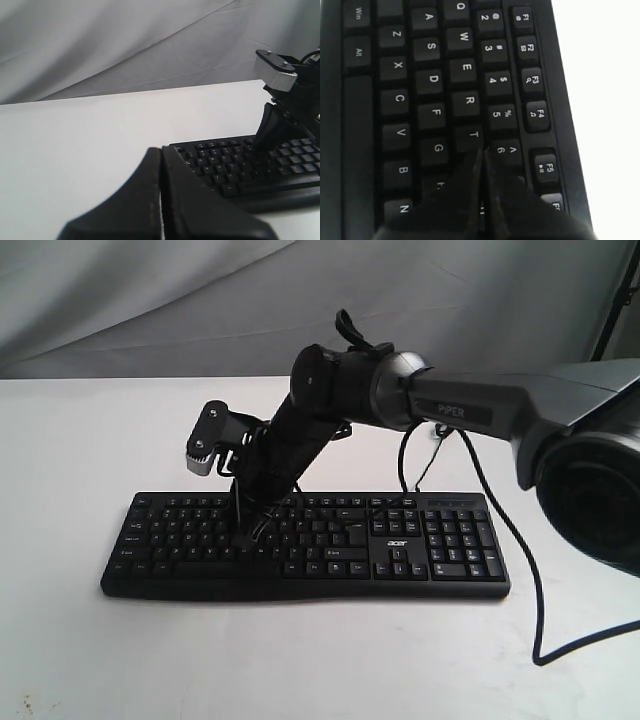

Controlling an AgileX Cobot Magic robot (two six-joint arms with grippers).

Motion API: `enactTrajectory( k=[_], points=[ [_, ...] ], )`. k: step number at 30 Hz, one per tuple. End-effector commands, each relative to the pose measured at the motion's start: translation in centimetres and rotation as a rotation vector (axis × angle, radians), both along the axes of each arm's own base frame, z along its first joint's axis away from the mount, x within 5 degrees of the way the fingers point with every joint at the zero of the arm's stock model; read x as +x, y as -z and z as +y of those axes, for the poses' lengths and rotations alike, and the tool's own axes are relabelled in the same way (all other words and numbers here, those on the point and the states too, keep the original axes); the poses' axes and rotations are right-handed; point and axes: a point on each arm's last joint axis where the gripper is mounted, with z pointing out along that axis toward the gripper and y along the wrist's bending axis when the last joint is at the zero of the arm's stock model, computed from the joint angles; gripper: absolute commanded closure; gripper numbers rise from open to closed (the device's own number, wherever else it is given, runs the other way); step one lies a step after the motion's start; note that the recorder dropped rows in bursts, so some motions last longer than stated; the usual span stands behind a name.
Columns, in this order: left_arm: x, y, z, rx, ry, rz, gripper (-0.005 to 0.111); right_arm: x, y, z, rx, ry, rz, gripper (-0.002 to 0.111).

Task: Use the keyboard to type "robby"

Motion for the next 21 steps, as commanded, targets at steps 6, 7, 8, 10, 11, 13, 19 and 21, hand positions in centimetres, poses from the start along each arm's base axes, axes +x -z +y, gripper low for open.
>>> enactTrajectory(
  k=[6, 7, 8, 10, 11, 13, 19, 21],
  points=[
    [-0.01, 0.07, -0.02, 0.001, 0.005, -0.005, 0.107, 0.23, -0.07, -0.05, 0.016, 0.004, -0.004, 0.108],
    [-0.01, 0.07, -0.02, 0.001, 0.005, -0.005, 0.107, 0.23, -0.07, -0.05, 0.016, 0.004, -0.004, 0.108],
    [-0.01, 0.07, -0.02, 0.001, 0.005, -0.005, 0.107, 0.23, -0.07, -0.05, 0.016, 0.004, -0.004, 0.108],
    [-0.01, 0.07, -0.02, 0.001, 0.005, -0.005, 0.107, 0.23, -0.07, -0.05, 0.016, 0.004, -0.004, 0.108],
    [-0.01, 0.07, -0.02, 0.001, 0.005, -0.005, 0.107, 0.23, -0.07, -0.05, 0.016, 0.004, -0.004, 0.108],
    [-0.01, 0.07, -0.02, 0.001, 0.005, -0.005, 0.107, 0.23, -0.07, -0.05, 0.016, 0.004, -0.004, 0.108],
    [-0.01, 0.07, -0.02, 0.001, 0.005, -0.005, 0.107, 0.23, 0.41, -0.03, 0.012, 0.003, 0.004, 0.108],
    [-0.01, 0.07, -0.02, 0.001, 0.005, -0.005, 0.107, 0.23, 0.64, -0.02, 0.010, 0.002, 0.007, 0.108]
  ],
)
